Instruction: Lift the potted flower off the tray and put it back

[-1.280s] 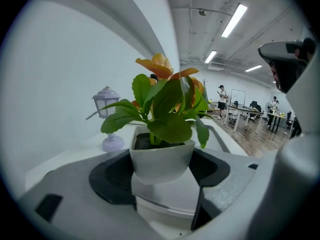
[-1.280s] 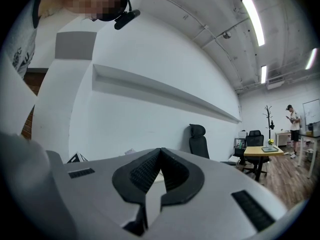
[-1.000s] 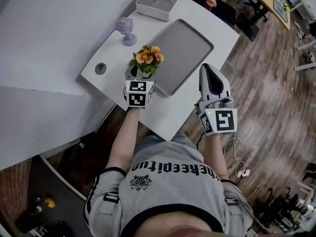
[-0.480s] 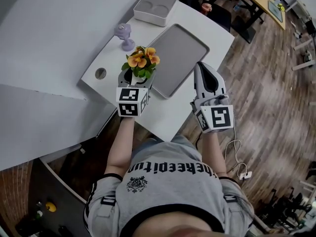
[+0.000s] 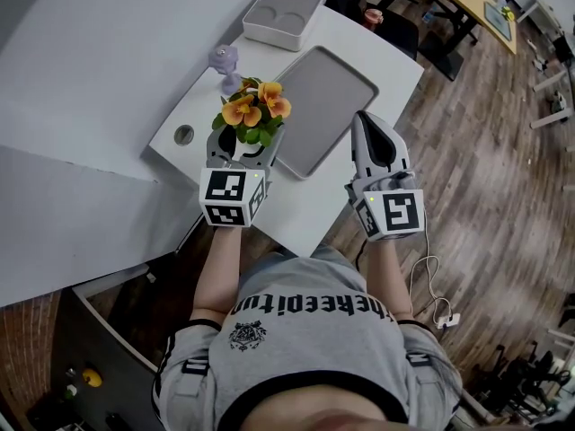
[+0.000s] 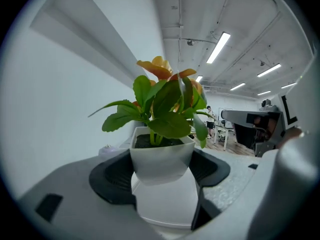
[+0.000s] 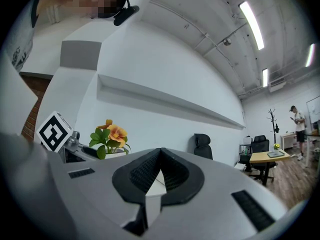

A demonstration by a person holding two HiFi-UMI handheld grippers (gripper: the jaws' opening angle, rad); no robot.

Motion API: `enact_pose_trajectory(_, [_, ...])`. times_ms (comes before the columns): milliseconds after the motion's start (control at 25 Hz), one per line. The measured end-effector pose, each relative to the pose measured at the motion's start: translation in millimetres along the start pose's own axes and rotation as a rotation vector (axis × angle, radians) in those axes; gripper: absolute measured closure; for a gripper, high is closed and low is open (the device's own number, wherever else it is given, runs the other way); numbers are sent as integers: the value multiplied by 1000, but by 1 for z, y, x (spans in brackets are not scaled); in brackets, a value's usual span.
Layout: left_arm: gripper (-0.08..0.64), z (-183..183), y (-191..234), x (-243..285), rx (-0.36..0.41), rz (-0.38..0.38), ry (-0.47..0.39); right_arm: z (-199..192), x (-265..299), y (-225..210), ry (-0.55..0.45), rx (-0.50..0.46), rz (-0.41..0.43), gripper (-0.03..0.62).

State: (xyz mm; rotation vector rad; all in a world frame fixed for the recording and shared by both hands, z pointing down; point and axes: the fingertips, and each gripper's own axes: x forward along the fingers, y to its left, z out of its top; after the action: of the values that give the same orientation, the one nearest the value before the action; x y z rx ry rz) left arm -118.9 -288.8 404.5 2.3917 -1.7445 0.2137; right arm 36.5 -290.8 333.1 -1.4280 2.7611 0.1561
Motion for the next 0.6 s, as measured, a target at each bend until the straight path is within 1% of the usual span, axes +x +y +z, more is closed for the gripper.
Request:
enact_pose_trajectory(120, [219, 12, -5, -8, 18, -5, -24, 3, -5, -1, -8, 4, -6, 592])
enact_pose_trajectory(320, [219, 31, -8, -19, -2, -27, -59, 8, -9, -3, -17, -4, -20, 592])
enact_pose_trajectory(440, [219, 41, -11, -26, 1, -33, -74, 13, -11, -4, -24, -5, -23, 592])
enact_pose_trajectory(600, [219, 45, -12, -30, -8, -31, -92, 15, -11, -5, -33, -4, -21, 592])
